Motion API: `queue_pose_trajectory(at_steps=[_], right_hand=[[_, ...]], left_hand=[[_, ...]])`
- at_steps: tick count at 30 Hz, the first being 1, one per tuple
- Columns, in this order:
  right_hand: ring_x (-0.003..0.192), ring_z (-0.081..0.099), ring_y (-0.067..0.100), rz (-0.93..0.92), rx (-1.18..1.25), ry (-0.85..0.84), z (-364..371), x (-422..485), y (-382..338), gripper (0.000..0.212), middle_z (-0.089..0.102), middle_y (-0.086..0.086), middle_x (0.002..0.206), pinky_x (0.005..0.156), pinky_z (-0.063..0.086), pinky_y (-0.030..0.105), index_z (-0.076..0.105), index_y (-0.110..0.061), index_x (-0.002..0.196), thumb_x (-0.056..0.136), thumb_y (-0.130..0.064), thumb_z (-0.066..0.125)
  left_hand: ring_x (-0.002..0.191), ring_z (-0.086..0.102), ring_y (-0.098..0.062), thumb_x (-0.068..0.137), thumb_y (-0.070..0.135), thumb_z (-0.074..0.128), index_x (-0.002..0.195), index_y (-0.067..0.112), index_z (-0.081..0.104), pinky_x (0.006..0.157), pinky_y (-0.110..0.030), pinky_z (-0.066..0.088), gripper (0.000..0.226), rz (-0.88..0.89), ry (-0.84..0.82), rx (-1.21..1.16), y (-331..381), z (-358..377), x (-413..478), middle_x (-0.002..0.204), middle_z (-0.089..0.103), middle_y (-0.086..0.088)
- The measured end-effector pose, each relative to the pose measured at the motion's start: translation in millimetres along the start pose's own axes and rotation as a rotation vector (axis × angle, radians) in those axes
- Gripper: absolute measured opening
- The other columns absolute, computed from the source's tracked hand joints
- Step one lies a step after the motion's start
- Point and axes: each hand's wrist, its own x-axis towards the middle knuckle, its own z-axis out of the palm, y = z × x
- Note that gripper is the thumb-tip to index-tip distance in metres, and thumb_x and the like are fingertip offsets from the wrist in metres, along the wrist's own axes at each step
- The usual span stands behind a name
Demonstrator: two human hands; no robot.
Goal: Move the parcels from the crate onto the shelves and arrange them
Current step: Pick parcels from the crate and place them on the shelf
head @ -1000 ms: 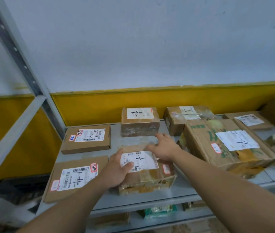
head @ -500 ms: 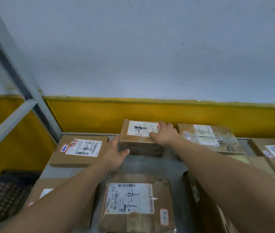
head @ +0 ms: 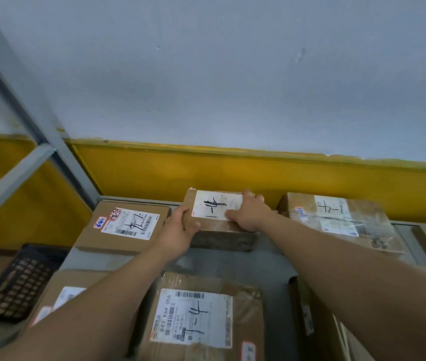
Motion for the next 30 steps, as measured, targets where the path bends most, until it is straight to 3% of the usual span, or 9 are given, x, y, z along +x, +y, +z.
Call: queue_pose_trajectory(at_steps=[5, 10, 16, 20, 24, 28, 30], right_hand=[[0.145, 0.028, 0.037, -0.017, 0.007, 0.001, 17.8, -21.4, -2.0, 0.093, 0.004, 0.02, 0.162, 0.112, 0.034, 0.044, -0.006, -0.013, 0.158, 0.097, -0.049, 0.055], [0.145, 0.027, 0.037, -0.022, 0.01, 0.011, 26.5, -31.2, 2.5, 0.092, 0.002, 0.019, 0.163, 0.112, 0.033, 0.044, -0.008, -0.013, 0.158, 0.098, -0.05, 0.052], [0.149, 0.019, 0.035, -0.024, -0.008, 0.004, 25.2, -32.8, 1.1, 0.093, 0.001, 0.018, 0.164, 0.116, 0.028, 0.046, -0.01, -0.012, 0.158, 0.099, -0.051, 0.05], [0.15, 0.017, 0.032, -0.017, 0.009, -0.002, 19.2, -33.5, 0.9, 0.092, 0.003, 0.016, 0.164, 0.117, 0.026, 0.044, -0.007, -0.013, 0.159, 0.098, -0.051, 0.051], [0.151, 0.014, 0.035, -0.016, 0.054, 0.016, 17.8, -45.7, 1.4, 0.092, -0.009, 0.015, 0.165, 0.118, 0.025, 0.045, -0.011, -0.019, 0.158, 0.099, -0.052, 0.05], [0.151, 0.015, 0.038, -0.054, 0.05, 0.077, 22.0, -67.0, -1.1, 0.093, -0.013, 0.015, 0.165, 0.117, 0.025, 0.046, -0.011, -0.019, 0.158, 0.098, -0.05, 0.053], [0.15, 0.014, 0.037, -0.075, 0.065, 0.106, 29.3, -79.7, -2.0, 0.094, -0.009, 0.015, 0.165, 0.118, 0.024, 0.047, -0.009, -0.018, 0.158, 0.096, -0.048, 0.054]], left_hand=[[0.125, 0.049, -0.022, 0.1, 0.029, 0.049, 0.151, 0.035, 0.018, 0.102, -0.034, 0.04, 0.061, 0.01, -0.093, 0.084, -11.2, -8.5, -19.3, 0.138, 0.041, 0.013], [0.128, 0.046, -0.025, 0.102, 0.032, 0.043, 0.152, 0.043, 0.005, 0.099, -0.034, 0.04, 0.064, -0.001, -0.107, 0.143, -12.1, -7.9, -28.1, 0.151, 0.038, -0.006], [0.134, 0.04, -0.027, 0.102, 0.036, 0.042, 0.154, 0.037, 0.008, 0.105, -0.037, 0.036, 0.062, -0.06, -0.095, 0.169, -7.7, -8.8, -31.1, 0.155, 0.032, -0.007], [0.129, 0.046, -0.026, 0.101, 0.036, 0.044, 0.154, 0.037, 0.008, 0.103, -0.037, 0.038, 0.064, -0.089, -0.107, 0.171, -0.2, -12.4, -34.2, 0.152, 0.038, -0.006], [0.132, 0.043, -0.025, 0.098, 0.028, 0.053, 0.154, 0.032, 0.006, 0.107, -0.037, 0.036, 0.073, -0.036, -0.081, 0.12, -0.4, -12.7, -56.6, 0.152, 0.037, -0.004], [0.126, 0.05, -0.026, 0.093, 0.035, 0.059, 0.15, 0.044, 0.005, 0.101, -0.044, 0.046, 0.08, -0.022, -0.111, 0.102, -21.1, -19.6, -80.8, 0.149, 0.04, 0.001], [0.12, 0.056, -0.027, 0.088, 0.044, 0.061, 0.146, 0.051, 0.009, 0.09, -0.041, 0.054, 0.078, -0.041, -0.165, 0.089, -36.3, -24.0, -89.2, 0.147, 0.044, 0.0]])
